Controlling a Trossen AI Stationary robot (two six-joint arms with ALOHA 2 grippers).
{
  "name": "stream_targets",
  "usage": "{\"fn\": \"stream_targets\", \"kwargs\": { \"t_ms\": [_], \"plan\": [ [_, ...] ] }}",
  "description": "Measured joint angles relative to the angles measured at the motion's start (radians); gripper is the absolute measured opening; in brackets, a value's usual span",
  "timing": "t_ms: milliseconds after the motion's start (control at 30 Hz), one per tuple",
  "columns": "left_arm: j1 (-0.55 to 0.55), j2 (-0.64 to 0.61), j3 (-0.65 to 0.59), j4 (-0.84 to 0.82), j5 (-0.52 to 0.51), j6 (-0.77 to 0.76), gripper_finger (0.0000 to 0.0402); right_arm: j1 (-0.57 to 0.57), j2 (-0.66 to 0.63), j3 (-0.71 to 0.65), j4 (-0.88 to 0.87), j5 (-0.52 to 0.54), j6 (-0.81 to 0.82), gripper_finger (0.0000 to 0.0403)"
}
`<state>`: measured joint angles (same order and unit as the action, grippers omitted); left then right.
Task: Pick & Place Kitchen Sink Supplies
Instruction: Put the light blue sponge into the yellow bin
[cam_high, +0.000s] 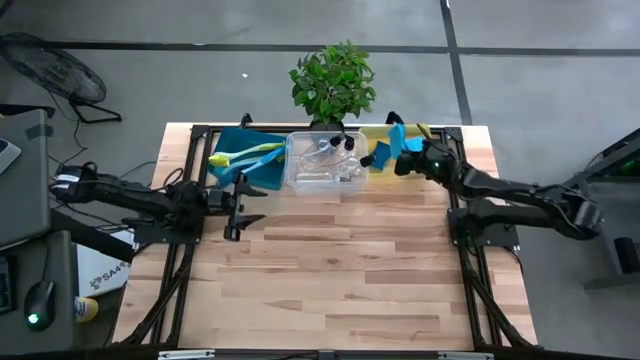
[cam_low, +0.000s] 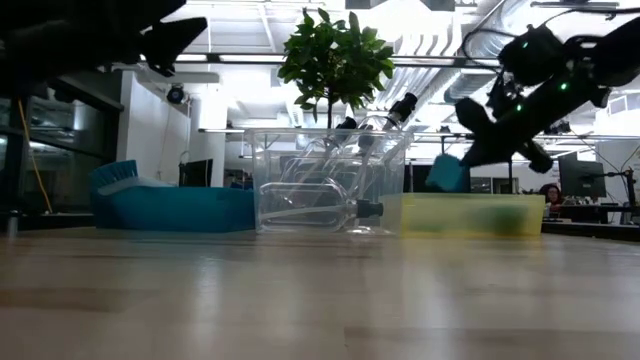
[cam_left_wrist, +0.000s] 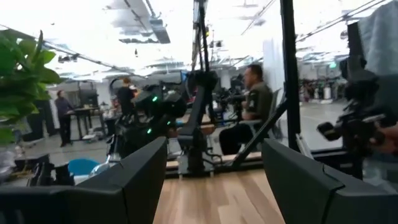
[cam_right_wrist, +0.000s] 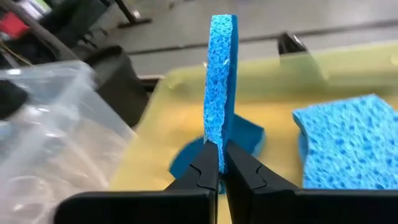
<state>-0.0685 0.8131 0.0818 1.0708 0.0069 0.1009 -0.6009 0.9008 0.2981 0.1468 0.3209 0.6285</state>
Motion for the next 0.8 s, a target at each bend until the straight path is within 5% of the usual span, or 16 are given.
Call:
{"fn": "stream_targets", "kwargs": {
  "t_ms": [267,800],
  "plan": [
    [0.144,0.0,-0.058,0.073,0.138,-0.084,0.0257,-0.073,0.139,0.0,0.093,-0.129,0.014,0.0],
    [0.154,-0.053,-0.069,0.214,0.245,-0.05,0.0257,-0.073,0.226,0.0,0.165,-0.175,0.056,0.0]
  ]
}}
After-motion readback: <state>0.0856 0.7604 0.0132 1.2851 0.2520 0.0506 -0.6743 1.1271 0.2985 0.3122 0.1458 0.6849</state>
